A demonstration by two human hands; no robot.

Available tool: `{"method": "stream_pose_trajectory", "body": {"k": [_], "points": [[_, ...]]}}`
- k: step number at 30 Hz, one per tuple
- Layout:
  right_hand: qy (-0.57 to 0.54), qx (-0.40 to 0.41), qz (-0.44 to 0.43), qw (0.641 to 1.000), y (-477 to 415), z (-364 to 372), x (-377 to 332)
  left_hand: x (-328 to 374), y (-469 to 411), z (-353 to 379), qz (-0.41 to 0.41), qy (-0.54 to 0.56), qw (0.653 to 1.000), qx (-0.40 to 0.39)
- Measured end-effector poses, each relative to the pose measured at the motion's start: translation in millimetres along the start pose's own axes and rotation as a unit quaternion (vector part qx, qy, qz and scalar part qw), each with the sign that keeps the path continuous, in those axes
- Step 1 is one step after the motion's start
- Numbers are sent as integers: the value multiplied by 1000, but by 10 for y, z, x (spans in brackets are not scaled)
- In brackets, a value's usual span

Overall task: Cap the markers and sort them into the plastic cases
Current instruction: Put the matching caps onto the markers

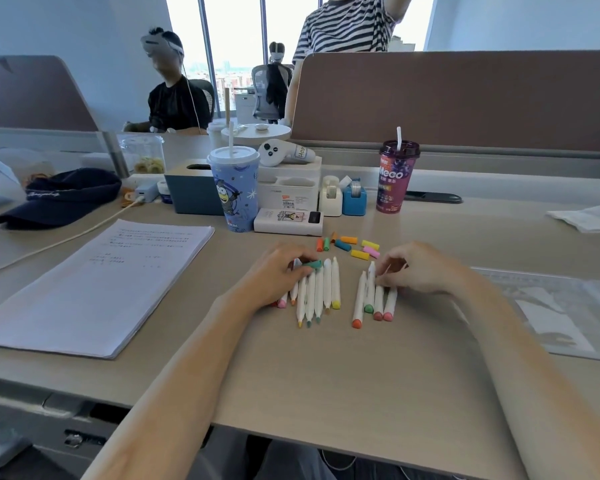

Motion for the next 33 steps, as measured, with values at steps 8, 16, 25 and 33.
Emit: {"method": "stream_pose_trajectory", "body": {"k": [8, 16, 25, 33], "points": [[-9, 32, -19, 999, 8, 7, -106, 31, -62, 1, 4, -36, 999, 5], [5, 58, -18, 998, -23, 2, -122, -85, -42, -71, -57, 27, 998, 19], [10, 80, -42, 996, -31, 43, -229, -66, -20, -68, -51, 52, 997, 10], [62, 50, -202, 976, 16, 367, -860, -70, 0, -133, -47, 82, 995, 36]]}}
Point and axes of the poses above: each hand's wrist, its own y-axis away from the middle knuckle, its own z-axis out of the palm, x = y × z, the point moved 10 cm from there along -y, towards the middle knuckle, and after that the axes turned 4 degrees about -x, right-handed, at the moved point
